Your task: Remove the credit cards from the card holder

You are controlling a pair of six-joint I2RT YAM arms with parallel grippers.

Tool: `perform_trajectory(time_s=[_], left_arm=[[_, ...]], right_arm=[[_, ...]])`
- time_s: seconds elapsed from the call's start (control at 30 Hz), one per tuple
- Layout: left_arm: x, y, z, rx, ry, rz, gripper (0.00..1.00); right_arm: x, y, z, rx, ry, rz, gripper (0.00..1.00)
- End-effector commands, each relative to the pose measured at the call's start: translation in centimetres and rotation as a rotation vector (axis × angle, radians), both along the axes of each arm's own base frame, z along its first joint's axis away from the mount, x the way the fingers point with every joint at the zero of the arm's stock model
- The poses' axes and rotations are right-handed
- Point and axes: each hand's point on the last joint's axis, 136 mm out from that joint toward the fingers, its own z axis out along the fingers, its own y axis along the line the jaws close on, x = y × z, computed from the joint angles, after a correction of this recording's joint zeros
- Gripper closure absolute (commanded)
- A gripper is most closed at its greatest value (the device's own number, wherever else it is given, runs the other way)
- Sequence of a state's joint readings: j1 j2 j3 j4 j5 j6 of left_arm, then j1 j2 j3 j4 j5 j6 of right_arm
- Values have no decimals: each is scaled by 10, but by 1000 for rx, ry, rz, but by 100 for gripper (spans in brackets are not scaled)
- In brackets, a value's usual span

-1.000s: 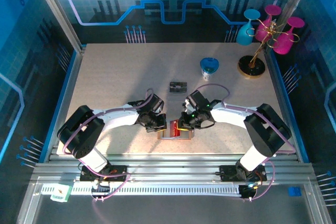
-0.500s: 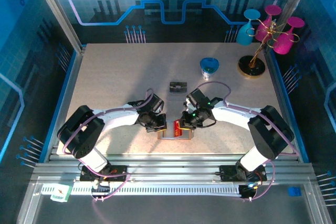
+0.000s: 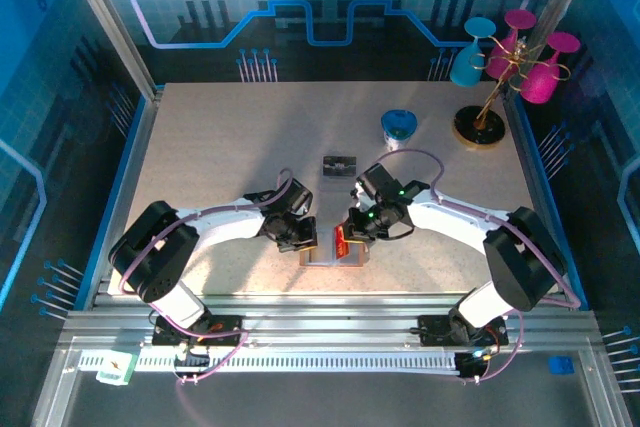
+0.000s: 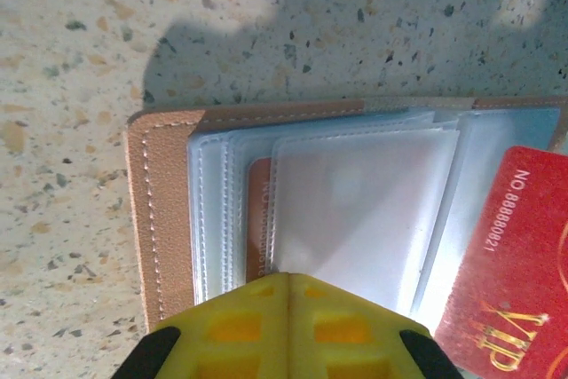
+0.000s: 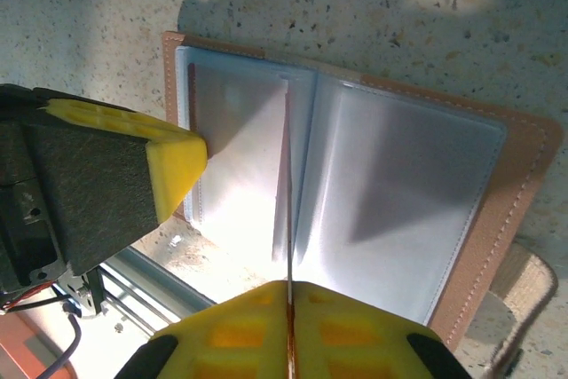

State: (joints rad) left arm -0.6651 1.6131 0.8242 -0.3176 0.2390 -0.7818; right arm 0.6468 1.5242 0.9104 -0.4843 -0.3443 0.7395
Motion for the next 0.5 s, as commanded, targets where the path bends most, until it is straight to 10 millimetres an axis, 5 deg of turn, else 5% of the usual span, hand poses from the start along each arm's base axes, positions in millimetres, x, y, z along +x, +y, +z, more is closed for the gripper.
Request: perform_trajectory(time_s=[0.0,0.47], left_arm=[[-4,7,7,45,-7,-12,91],[10,5,42,9,-114,3,64]], right_arm=[[4,-3,15,-10,-33,9,92],[9,-6,30,-33,-81,45,92]])
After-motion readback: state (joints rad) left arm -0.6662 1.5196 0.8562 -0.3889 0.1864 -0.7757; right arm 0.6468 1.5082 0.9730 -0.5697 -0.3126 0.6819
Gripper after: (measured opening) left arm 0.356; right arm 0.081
